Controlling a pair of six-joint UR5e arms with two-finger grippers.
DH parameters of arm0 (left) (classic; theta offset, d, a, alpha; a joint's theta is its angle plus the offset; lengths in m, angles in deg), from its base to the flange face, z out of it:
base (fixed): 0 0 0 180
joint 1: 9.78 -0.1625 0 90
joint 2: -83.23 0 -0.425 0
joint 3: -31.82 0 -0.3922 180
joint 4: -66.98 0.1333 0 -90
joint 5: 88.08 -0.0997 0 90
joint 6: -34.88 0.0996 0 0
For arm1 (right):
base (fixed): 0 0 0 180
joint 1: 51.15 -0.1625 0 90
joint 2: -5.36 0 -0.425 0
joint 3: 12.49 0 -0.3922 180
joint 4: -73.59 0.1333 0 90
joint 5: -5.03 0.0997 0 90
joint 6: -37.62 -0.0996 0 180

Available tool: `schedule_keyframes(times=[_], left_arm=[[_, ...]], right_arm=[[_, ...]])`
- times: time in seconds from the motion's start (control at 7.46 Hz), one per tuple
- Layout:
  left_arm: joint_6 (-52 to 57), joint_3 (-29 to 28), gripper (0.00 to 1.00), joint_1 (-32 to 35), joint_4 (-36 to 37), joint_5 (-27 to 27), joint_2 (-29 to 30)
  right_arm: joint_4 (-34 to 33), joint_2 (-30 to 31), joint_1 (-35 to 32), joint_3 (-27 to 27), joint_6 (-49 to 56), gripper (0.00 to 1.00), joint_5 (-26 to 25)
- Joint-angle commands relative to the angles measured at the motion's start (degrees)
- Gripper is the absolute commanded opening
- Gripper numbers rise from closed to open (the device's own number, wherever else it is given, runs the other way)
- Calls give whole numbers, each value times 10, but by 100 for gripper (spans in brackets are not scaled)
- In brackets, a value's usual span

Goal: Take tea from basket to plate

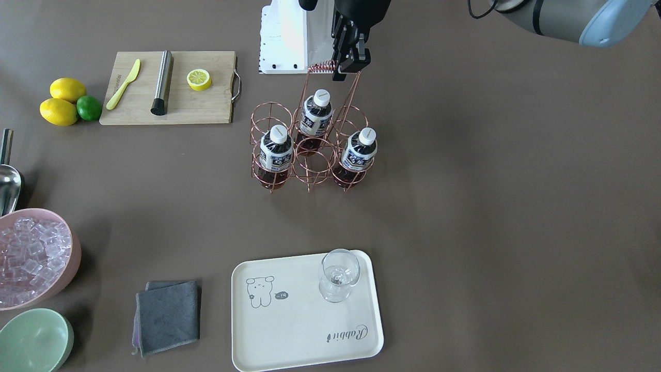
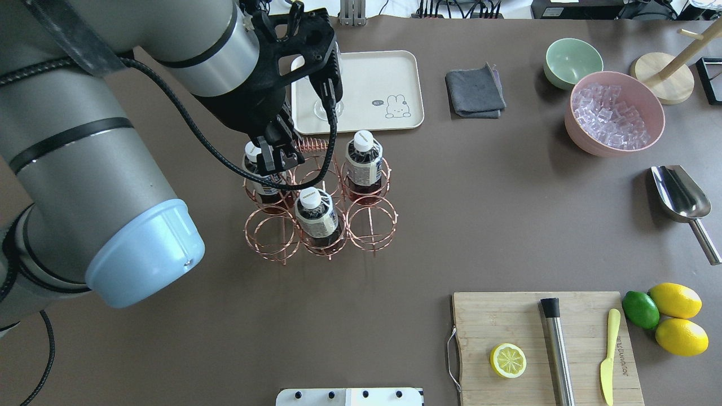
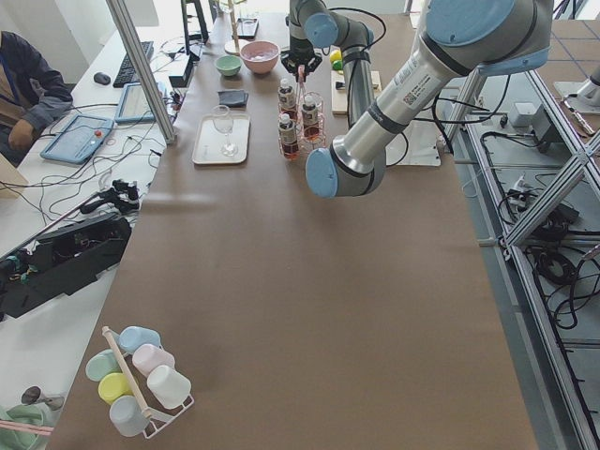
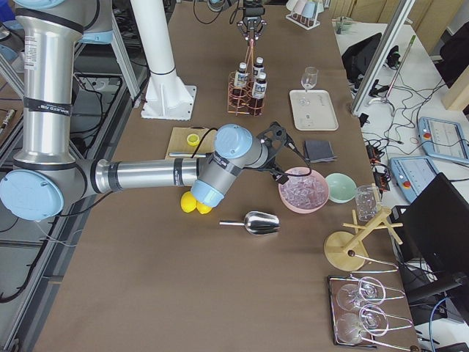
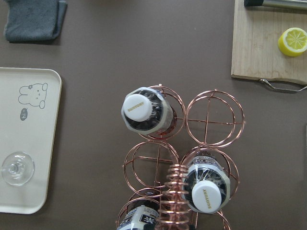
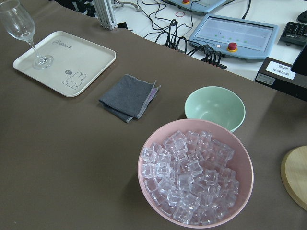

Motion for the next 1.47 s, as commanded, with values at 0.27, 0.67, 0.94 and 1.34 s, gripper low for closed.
schedule_keyframes(times=[0.27,0.67,0.94,1.34], left_arm=[[-7,-8,0,-20,-2,-14,2],[-9,-39,0,-20,-2,-11,21],[-38,-45,0,-25,-1,-13,31],[-83,-45,0,-30,6,-13,41]], right_arm=[[187,-39,69,17,-228,99,-52],[281,-40,223,6,-284,99,-211],[275,-41,316,-41,-327,99,-312],[191,-103,390,-61,-333,100,-392]])
